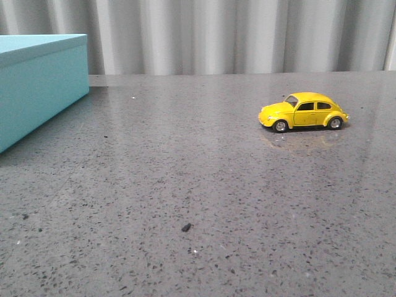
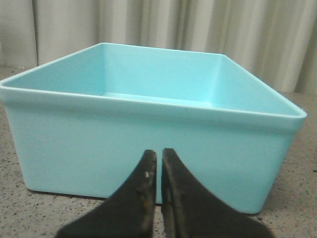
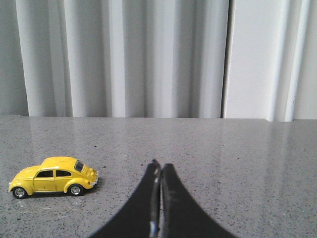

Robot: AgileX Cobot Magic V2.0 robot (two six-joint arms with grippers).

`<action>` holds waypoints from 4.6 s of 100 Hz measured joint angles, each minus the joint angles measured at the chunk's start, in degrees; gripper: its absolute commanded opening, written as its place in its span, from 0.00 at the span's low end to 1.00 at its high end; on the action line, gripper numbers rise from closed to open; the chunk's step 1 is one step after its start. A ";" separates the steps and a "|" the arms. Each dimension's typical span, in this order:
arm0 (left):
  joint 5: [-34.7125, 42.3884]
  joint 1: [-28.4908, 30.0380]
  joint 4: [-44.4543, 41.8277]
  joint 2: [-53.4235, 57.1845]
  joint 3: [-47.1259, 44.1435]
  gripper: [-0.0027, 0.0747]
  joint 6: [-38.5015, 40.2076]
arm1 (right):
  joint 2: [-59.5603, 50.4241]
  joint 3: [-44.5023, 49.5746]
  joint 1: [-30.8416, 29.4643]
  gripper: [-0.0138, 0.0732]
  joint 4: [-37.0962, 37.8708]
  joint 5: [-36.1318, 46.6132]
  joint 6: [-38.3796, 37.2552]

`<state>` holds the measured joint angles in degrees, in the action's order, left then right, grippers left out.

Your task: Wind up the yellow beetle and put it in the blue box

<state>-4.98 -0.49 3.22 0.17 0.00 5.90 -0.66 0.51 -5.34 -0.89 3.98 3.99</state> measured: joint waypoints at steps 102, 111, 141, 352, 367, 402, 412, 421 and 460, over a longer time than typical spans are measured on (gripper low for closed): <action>-1.35 0.00 0.00 -2.47 7.45 0.01 0.00 | 28.86 -30.19 0.00 0.09 -3.27 -32.03 0.00; -1.35 0.00 0.00 -2.47 7.45 0.01 0.00 | 32.64 -34.00 0.52 0.09 -3.27 -35.18 0.00; -1.35 0.00 0.00 -2.47 7.45 0.01 0.00 | 48.22 -49.00 7.14 0.09 -3.52 -44.01 0.00; -1.04 0.00 0.00 -2.47 7.45 0.01 0.00 | 101.95 -90.49 15.74 0.09 -7.70 -68.62 -2.49; -1.04 0.00 0.00 -2.47 7.45 0.01 0.00 | 101.95 -90.49 15.74 0.09 -8.21 -68.00 -2.49; -1.04 0.00 0.00 -2.47 7.45 0.01 0.00 | 103.31 -90.62 15.74 0.09 -8.86 -67.66 -2.49; -1.04 0.00 0.00 -2.47 7.45 0.01 0.00 | 103.39 -90.62 15.74 0.09 -8.99 -67.66 -2.61; -1.04 0.00 0.00 -2.47 7.45 0.01 0.00 | 103.44 -90.62 15.74 0.09 -8.99 -67.66 -2.61; -1.04 0.00 0.00 -2.47 7.45 0.01 0.00 | 103.88 -91.23 15.74 0.09 -5.71 -68.71 -3.99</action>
<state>-6.01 -0.49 3.22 -2.30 7.45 5.90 103.23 -90.72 10.40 -6.60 -64.73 0.00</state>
